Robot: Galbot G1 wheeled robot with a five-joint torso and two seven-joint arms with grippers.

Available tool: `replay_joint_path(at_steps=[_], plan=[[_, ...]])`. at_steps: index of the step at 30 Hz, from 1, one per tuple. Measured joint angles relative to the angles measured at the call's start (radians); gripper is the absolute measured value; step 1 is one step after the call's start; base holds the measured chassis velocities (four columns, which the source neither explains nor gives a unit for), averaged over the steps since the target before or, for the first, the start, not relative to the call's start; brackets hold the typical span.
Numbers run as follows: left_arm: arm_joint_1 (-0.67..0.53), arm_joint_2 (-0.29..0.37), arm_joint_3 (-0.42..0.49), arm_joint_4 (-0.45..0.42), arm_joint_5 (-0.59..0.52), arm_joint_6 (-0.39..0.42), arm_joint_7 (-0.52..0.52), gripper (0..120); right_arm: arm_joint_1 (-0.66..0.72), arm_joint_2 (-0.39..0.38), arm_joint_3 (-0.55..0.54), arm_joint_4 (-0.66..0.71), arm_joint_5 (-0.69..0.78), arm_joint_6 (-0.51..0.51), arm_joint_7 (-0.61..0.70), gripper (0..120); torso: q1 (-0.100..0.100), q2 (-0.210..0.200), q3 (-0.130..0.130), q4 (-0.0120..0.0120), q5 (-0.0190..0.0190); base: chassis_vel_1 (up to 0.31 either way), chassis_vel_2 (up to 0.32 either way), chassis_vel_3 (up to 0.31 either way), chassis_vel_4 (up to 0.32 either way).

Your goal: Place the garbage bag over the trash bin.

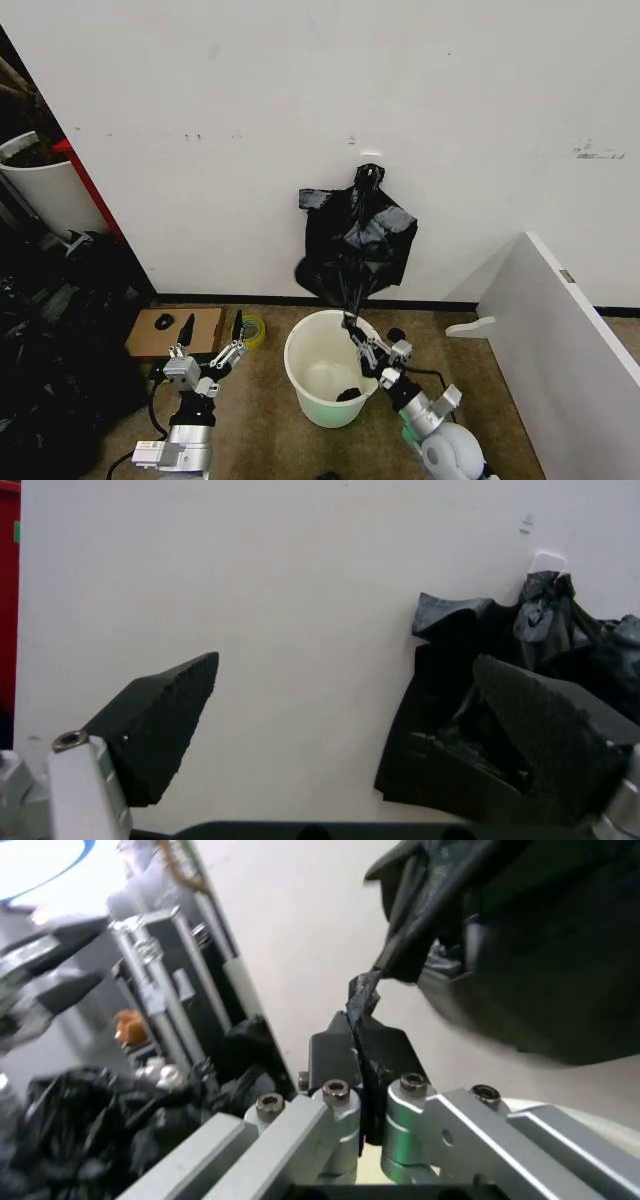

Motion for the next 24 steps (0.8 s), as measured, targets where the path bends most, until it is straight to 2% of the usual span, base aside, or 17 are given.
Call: replay_joint_path(at_steps=[13,20,24], plan=[[-0.003,0.012,-0.001,0.004,-0.011,0.003,0.001,100,-0.033,0.015,0.058,-0.043,-0.162,0.092,-0.196,0,0.0,0.0,0.0,0.0,-0.0001,0.0,0.0,0.0,0.0],[-0.006,0.023,0.0,0.003,-0.013,0.004,0.005,100,-0.017,0.041,0.105,-0.073,-0.203,0.154,-0.246,0,0.0,0.0,0.0,0.0001,0.0,0.0,0.0,0.0,0.0],[-0.01,0.024,0.002,0.003,-0.013,0.009,0.006,100,-0.001,0.053,0.114,-0.1,-0.26,0.211,-0.21,0,0.0,0.0,0.0,0.0,0.0,0.0,0.0,0.0,0.0]])
